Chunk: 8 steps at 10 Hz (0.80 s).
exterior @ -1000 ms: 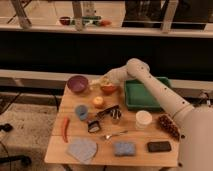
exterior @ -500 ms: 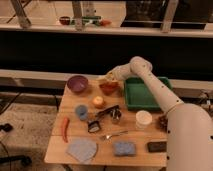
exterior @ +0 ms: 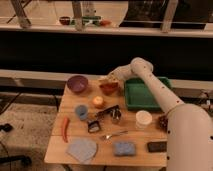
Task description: Place banana in red bowl
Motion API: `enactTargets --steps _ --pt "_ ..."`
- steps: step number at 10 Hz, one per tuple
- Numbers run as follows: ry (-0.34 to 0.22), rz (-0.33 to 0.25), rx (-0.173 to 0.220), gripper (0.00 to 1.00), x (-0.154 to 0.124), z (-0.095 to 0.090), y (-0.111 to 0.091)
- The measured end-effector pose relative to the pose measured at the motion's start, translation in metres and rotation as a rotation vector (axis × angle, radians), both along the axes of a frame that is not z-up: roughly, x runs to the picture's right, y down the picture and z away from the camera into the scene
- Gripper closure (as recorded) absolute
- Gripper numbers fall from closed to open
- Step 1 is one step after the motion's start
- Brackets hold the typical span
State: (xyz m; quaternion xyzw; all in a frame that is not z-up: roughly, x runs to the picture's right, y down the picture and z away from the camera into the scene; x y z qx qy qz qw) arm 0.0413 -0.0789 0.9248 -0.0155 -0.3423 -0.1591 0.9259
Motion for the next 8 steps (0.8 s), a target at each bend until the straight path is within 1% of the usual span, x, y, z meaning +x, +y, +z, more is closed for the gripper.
enactTargets --steps 1,2,3,4,5,6,7,8 --pt "-0.001 -0.002 0.000 0.82 -0.0017 0.0002 0.0002" --pt "-0.001 -0.002 0.000 0.74 -0.0016 0.0002 0.0002" --pt "0.000 0.000 0.000 0.61 -0.0003 0.0001 0.0003" --pt "0.000 0.000 -0.001 0.54 0.0000 0.0001 0.0004" --pt "0.000 0.000 0.000 0.44 0.0004 0.0001 0.0004" --pt "0.000 0.000 -0.001 0.32 0.0004 0.0001 0.0005" --pt "0.000 0.000 -0.001 0.24 0.0003 0.0001 0.0005" --pt "0.000 0.000 -0.001 0.20 0.0001 0.0001 0.0005"
